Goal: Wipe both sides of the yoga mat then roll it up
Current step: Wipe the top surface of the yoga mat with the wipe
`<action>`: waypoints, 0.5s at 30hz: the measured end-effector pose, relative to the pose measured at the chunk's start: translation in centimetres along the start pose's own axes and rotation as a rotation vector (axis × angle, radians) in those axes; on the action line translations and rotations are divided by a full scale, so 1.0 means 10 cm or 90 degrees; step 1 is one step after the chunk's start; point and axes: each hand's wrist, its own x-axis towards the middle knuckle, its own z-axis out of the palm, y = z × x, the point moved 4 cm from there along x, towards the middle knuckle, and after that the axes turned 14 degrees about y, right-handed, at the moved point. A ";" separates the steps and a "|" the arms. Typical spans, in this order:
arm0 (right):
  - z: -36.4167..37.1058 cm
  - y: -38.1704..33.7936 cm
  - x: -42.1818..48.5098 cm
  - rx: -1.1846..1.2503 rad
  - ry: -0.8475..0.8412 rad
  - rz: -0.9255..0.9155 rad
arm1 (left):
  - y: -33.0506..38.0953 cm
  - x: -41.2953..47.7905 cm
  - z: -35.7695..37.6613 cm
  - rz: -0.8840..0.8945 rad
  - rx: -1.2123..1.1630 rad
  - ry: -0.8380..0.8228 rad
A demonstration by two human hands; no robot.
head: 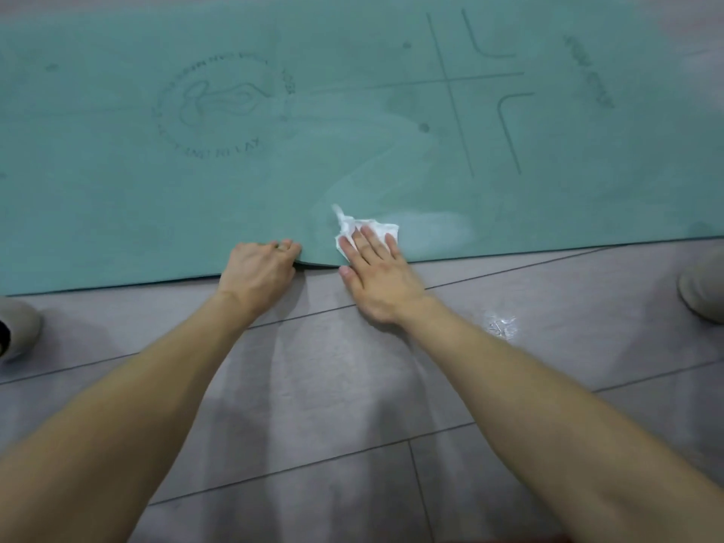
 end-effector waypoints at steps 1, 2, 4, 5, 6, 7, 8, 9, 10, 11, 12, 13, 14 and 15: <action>-0.03 0.04 -0.04 0.003 0.003 -0.021 | 0.00 -0.01 0.00 0.005 0.004 -0.009; -0.05 0.18 -0.08 -0.004 0.009 -0.028 | 0.02 -0.01 -0.02 0.008 0.008 -0.019; -0.17 0.66 -0.15 -0.031 0.044 0.042 | 0.07 0.01 -0.06 0.004 0.008 -0.040; -0.26 0.95 -0.20 -0.054 0.065 0.118 | 0.09 0.01 -0.07 -0.012 0.003 -0.049; -0.34 1.20 -0.26 -0.071 0.078 0.201 | 0.11 0.01 -0.09 -0.037 -0.005 -0.051; -0.39 1.35 -0.28 -0.078 0.074 0.276 | 0.12 0.03 -0.10 -0.060 -0.008 -0.051; -0.40 1.37 -0.27 -0.080 0.063 0.333 | 0.13 0.05 -0.12 -0.078 -0.008 -0.055; -0.39 1.26 -0.22 -0.082 0.053 0.356 | 0.13 0.06 -0.13 -0.089 -0.008 -0.058; -0.34 1.05 -0.15 -0.089 0.051 0.333 | 0.11 0.07 -0.14 -0.098 -0.012 -0.060; -0.25 0.77 -0.06 -0.083 0.046 0.272 | 0.08 0.08 -0.15 -0.110 -0.022 -0.062; -0.13 0.45 0.02 -0.062 0.040 0.195 | 0.05 0.09 -0.15 -0.128 -0.035 -0.068; -0.02 0.14 0.08 -0.038 0.028 0.126 | 0.00 0.11 -0.16 -0.154 -0.053 -0.077; 0.08 -0.13 0.10 -0.024 0.013 0.075 | -0.03 0.12 -0.17 -0.187 -0.075 -0.086; 0.13 -0.30 0.12 -0.019 0.005 0.044 | -0.05 0.13 -0.17 -0.221 -0.100 -0.088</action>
